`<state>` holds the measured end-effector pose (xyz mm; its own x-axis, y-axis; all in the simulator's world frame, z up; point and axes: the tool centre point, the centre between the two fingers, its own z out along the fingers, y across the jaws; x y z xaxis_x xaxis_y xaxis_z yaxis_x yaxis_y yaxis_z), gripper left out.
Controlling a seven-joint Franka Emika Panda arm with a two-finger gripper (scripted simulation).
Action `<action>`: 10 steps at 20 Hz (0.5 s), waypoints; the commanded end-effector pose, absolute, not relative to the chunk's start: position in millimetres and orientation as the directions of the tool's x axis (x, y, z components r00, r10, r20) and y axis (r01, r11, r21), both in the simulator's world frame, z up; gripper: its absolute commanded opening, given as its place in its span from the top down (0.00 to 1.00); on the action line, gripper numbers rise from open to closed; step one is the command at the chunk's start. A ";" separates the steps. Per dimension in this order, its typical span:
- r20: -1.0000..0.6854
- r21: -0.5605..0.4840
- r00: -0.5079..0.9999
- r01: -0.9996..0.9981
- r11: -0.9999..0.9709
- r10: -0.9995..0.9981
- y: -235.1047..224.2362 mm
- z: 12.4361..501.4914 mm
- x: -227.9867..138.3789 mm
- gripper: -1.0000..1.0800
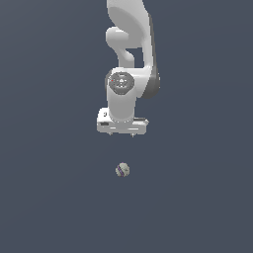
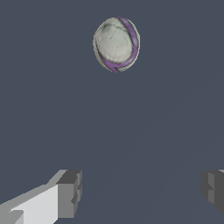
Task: Pick up the object and move it to a goal position.
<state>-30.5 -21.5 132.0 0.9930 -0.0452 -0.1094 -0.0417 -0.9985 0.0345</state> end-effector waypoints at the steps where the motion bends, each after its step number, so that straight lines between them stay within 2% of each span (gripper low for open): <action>1: -0.109 0.035 0.993 -0.042 -0.999 -0.045 -21.6 132.0 -30.5 0.04; 10: -0.116 0.036 0.993 0.004 -0.999 -0.001 -11.1 139.3 -28.8 0.04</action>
